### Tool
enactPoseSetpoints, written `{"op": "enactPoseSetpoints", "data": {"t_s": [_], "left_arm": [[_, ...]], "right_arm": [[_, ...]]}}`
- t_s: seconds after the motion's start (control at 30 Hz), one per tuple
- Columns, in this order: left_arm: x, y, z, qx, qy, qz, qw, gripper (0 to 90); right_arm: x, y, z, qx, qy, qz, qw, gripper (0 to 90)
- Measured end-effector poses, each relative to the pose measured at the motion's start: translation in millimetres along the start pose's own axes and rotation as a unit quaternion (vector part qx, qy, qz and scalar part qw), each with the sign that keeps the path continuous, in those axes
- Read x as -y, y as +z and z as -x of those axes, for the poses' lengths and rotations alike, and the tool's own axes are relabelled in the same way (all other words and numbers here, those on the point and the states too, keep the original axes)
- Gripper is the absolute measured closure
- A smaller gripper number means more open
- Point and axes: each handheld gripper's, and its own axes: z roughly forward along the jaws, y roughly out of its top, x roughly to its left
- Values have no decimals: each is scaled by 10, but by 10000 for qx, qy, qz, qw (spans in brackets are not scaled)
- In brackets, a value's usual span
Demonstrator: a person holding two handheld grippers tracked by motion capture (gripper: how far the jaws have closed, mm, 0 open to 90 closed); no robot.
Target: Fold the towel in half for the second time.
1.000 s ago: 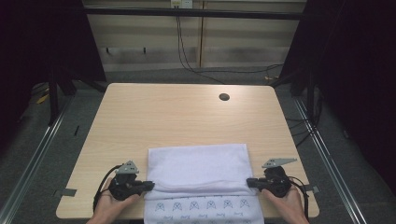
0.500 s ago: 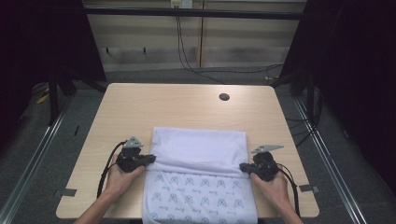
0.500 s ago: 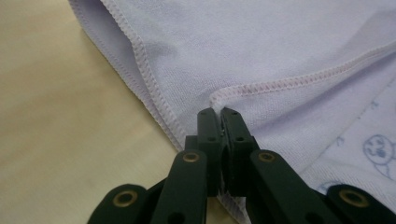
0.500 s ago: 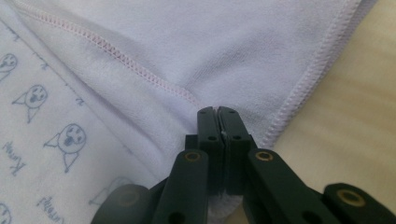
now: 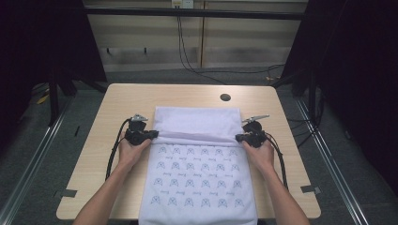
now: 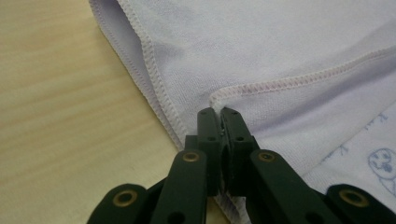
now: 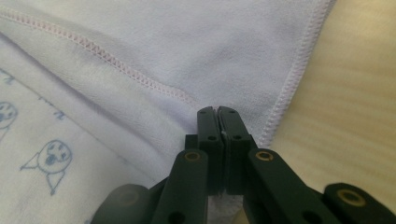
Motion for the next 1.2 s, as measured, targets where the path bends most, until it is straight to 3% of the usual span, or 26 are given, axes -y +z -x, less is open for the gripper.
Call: {"op": "enactPoseSetpoints", "data": {"t_s": [0.1,0.23,0.37,0.43,0.53,0.57,0.63,0.7,0.77,0.83,0.93,1.03,1.1,1.2], "left_arm": [[-37,23,-41,-98,-25,-1,9999,877],[-76,56,-113,-161,-233,47,9996,876],[-150,115,-194,-241,-348,32,9991,876],[-179,150,-198,-270,-315,68,9991,875],[-199,134,-259,-121,-412,-14,9991,877],[-199,103,-277,-112,-419,-18,9991,878],[-211,21,-301,-92,-541,190,9983,879],[-273,-109,-302,1,-539,416,9977,879],[-377,-277,-288,-9,-282,595,9978,879],[-485,-465,-270,15,-187,857,9961,879],[-649,-744,-251,120,-113,1266,9918,879],[-821,-1011,-162,109,87,1605,9869,878],[-922,-1205,-81,131,193,1815,9831,877],[-989,-1493,68,83,302,1972,9799,877]], "right_arm": [[-130,109,3,199,22,36,9998,886],[-232,244,55,250,296,265,9989,884],[-305,292,26,401,260,214,9986,884],[-310,295,39,339,384,205,9985,884],[-320,298,66,291,500,205,9981,883],[-323,295,66,286,444,216,9984,882],[-314,292,67,197,404,317,9985,883],[-324,254,91,40,441,488,9978,884],[-371,159,115,-67,425,775,9961,883],[-469,-17,144,-160,388,1076,9933,884],[-657,-362,205,-380,441,1663,9844,882],[-857,-710,207,-490,388,2108,9755,882],[-974,-927,170,-470,247,2308,9716,882],[-1059,-1226,105,-563,63,2528,9658,882]]}}
